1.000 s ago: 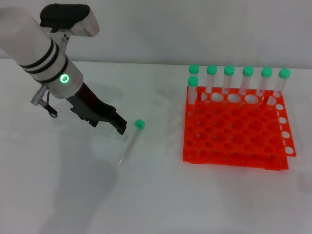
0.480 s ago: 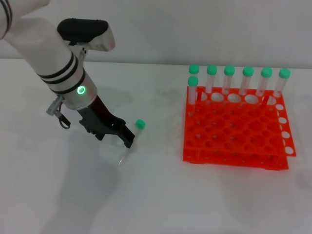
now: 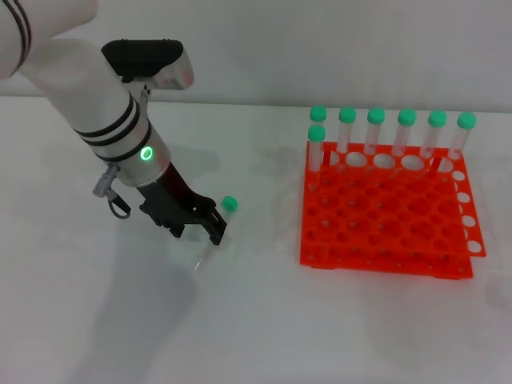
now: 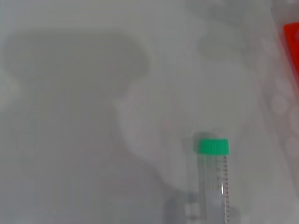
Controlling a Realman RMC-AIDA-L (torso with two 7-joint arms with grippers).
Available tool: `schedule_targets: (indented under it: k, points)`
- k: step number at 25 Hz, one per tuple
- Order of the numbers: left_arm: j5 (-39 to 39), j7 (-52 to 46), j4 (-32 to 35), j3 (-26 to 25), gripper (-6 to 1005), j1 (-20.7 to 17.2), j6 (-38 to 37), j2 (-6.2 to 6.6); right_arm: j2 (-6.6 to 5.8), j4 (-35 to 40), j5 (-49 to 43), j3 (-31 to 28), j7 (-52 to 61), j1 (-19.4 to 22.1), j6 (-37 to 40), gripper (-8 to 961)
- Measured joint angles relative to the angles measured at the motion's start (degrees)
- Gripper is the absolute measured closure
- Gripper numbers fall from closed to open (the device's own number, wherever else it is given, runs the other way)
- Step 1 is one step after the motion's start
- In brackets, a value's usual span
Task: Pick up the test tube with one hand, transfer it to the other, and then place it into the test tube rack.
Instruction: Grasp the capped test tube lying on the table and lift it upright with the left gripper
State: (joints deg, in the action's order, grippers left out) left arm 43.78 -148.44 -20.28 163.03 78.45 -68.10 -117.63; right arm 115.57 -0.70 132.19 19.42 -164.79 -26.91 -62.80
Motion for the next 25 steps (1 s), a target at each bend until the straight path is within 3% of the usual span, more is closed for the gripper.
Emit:
schedule_targets:
  k: [2,16,21,25]
  points:
    - [0.0,-0.3,0.3,0.0,307,0.0,0.4,-0.27,0.0,0.0,0.0,0.0,0.0,0.0,0.0,104]
    - [1.8,-2.6,4.2,0.0,308,-0.7,2.7,-0.65,-0.06,0.1,0.0,0.0,0.0,0.5,0.0,104]
    - [2.3,-2.6,4.7,0.0,436,-0.8,2.8,-0.82,-0.08,0.1,0.1,0.0,0.0,0.6,0.0,104]
    - [2.8,-2.5,5.7,0.0,611,-1.0,2.8,-0.85,-0.08,0.1,0.1,0.0,0.0,0.6,0.0,104]
